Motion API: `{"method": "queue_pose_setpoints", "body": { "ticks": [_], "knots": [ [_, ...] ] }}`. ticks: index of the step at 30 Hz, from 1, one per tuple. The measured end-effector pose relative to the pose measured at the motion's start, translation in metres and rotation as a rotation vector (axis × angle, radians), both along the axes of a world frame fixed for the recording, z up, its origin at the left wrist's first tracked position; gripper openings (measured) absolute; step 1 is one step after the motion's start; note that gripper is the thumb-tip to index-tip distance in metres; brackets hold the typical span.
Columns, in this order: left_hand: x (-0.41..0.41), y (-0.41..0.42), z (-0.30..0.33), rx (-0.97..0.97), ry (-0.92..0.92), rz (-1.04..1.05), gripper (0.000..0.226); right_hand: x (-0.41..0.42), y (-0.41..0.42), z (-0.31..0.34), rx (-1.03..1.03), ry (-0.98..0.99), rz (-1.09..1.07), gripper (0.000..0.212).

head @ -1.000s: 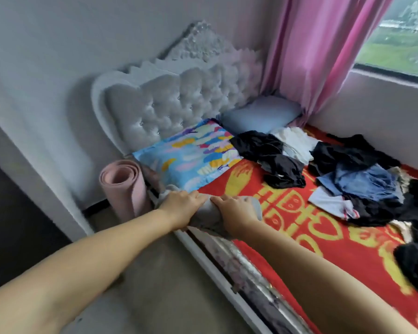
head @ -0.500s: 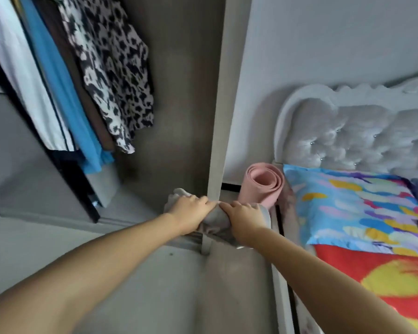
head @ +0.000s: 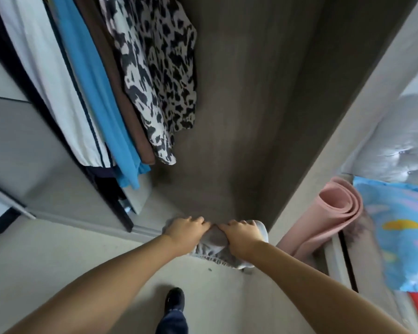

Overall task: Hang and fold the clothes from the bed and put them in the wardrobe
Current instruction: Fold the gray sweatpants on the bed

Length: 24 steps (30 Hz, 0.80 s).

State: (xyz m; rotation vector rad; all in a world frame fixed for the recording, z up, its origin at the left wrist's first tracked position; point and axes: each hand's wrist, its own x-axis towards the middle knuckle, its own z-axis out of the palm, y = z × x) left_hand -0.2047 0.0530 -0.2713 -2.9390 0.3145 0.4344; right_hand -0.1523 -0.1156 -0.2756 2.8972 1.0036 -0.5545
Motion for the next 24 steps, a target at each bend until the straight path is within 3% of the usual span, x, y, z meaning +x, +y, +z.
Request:
{"method": "queue_pose_setpoints", "body": {
  "ticks": [2,6,11,14,17,20,24],
  "knots": [
    [0.024,0.023,-0.011,-0.023,0.015,-0.037,0.048,0.018,0.023,-0.017,-0.025,0.025,-0.044,0.067],
    [0.073,0.068,-0.043,-0.039,0.059,-0.121,0.065,0.051,0.061,-0.055,-0.073,0.092,-0.098,0.086],
    [0.128,0.079,-0.118,-0.079,0.235,-0.161,0.057,0.099,0.075,-0.114,-0.124,0.192,-0.125,0.091],
    [0.158,0.071,-0.177,-0.132,0.176,-0.173,0.055,0.131,0.072,-0.168,-0.172,0.238,-0.11,0.099],
    [0.195,0.064,-0.249,-0.12,0.241,-0.19,0.055,0.162,0.065,-0.23,-0.164,0.268,-0.156,0.085],
    [0.248,0.055,-0.326,-0.118,0.113,-0.166,0.049,0.202,0.058,-0.29,-0.154,0.099,-0.15,0.062],
    [0.316,0.033,-0.411,-0.099,-0.067,-0.106,0.045,0.272,0.042,-0.375,-0.142,-0.085,-0.18,0.072]
  ]
}}
